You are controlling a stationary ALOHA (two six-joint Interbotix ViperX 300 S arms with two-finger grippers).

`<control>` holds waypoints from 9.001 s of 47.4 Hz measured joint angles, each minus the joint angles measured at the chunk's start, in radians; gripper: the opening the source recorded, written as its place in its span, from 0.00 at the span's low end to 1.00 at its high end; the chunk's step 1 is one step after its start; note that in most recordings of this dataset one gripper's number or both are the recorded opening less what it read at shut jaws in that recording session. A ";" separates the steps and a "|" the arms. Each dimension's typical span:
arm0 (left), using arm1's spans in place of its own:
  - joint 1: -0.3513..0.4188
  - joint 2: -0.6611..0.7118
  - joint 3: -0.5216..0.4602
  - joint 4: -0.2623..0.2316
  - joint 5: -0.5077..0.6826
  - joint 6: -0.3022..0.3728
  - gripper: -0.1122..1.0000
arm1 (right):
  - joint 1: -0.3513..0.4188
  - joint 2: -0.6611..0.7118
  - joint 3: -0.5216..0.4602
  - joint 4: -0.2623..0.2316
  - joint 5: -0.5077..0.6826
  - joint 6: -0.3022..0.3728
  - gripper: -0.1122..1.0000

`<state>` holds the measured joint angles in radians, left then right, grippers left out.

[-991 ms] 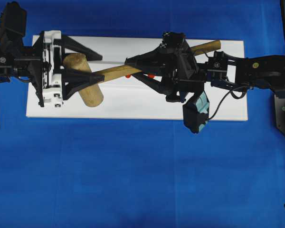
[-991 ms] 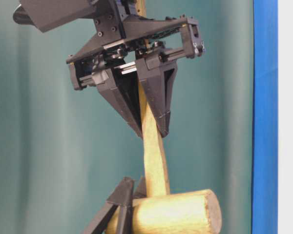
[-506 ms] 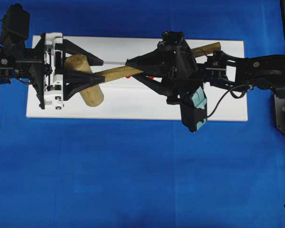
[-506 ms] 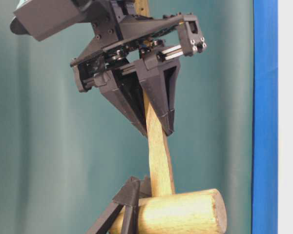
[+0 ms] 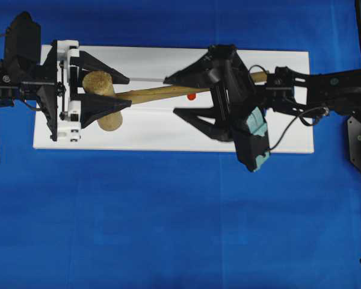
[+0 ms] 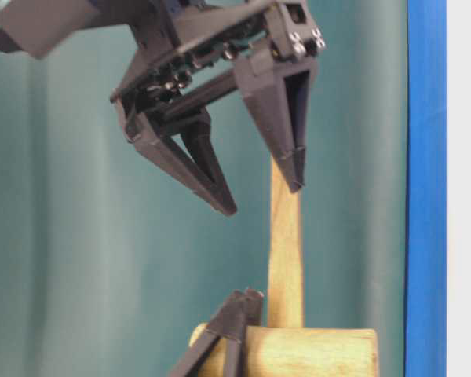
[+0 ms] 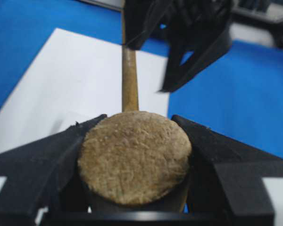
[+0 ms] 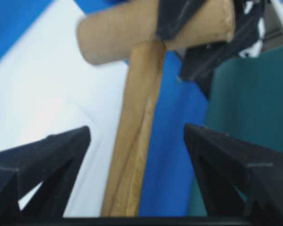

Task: Hit the mark with a hammer.
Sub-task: 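Close the left gripper around the mallet head to steady it, then open the left gripper and pull the left arm back, then swing the mallet head down onto the red dots with the right gripper, then raise and bring the mallet head down on the dots again, then move the left gripper in and grasp the mallet head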

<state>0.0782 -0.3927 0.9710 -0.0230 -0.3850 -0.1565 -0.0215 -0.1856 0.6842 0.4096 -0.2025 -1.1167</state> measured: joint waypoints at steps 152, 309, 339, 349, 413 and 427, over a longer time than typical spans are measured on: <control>-0.023 -0.430 0.193 0.002 0.216 0.304 0.91 | -0.032 -0.161 0.198 0.646 0.025 0.130 0.12; -0.023 -0.449 0.198 0.002 0.245 0.301 0.90 | -0.043 -0.207 0.298 0.792 -0.037 0.172 0.12; -0.023 -0.449 0.199 0.002 0.245 0.301 0.90 | -0.043 -0.314 0.405 0.793 -0.032 0.176 0.12; -0.023 -0.449 0.199 0.002 0.245 0.301 0.90 | -0.043 -0.123 0.420 0.822 -0.032 0.215 0.12; -0.023 -0.456 0.199 0.002 0.256 0.273 0.90 | -0.012 -0.301 0.360 0.810 0.035 0.161 0.12; -0.023 -0.456 0.199 0.002 0.256 0.273 0.90 | 0.035 -0.106 0.206 0.808 0.037 0.161 0.12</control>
<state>0.0552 -0.8483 1.1704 -0.0215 -0.1289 0.1166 0.0138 -0.2915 0.8897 1.2180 -0.1657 -0.9557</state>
